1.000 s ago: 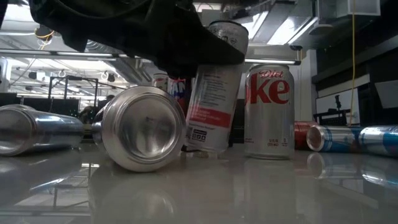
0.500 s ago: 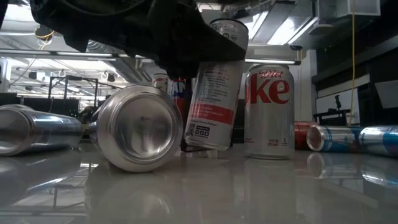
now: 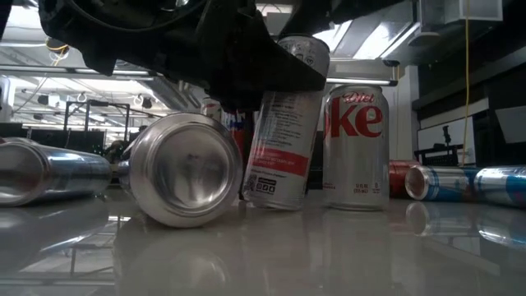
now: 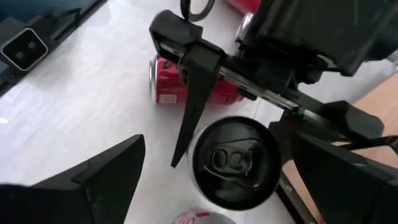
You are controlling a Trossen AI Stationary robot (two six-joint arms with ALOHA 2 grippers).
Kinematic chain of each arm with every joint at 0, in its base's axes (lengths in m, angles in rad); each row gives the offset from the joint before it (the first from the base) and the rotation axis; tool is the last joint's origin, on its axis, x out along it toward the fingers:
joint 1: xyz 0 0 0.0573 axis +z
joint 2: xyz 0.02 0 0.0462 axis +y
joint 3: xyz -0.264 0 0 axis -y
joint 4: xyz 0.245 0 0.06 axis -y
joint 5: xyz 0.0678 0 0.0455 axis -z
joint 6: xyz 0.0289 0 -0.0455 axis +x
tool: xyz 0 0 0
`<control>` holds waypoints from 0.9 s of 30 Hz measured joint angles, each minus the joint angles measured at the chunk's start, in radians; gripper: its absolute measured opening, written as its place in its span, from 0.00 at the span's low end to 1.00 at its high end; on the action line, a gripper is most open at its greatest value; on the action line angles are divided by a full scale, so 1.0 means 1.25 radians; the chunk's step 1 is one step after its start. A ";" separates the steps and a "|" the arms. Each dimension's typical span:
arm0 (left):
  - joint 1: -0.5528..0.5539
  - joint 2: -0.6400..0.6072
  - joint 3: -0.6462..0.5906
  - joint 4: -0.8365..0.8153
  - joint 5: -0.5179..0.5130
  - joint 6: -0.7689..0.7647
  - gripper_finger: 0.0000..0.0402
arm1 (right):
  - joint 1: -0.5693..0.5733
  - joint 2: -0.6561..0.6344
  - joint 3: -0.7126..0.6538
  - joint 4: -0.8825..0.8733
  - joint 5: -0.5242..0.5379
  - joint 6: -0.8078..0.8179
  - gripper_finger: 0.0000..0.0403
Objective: Pick and place cans onto a shelf
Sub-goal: Put the pink and white soda can on the shelf aligned with the other right pink and white soda can
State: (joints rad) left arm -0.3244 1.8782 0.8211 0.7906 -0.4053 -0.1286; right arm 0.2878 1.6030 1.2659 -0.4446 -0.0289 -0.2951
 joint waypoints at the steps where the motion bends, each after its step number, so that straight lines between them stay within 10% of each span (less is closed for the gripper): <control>1: 0.000 0.000 0.000 0.000 0.000 0.000 0.65 | 0.000 0.002 0.000 0.000 0.000 0.000 0.97; 27: 0.000 0.000 0.000 -0.007 0.000 0.000 0.65 | 0.000 0.005 0.000 0.000 0.051 0.002 0.97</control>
State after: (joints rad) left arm -0.3241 1.8786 0.8211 0.7822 -0.4049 -0.1284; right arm 0.2878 1.6093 1.2659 -0.4442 0.0349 -0.2928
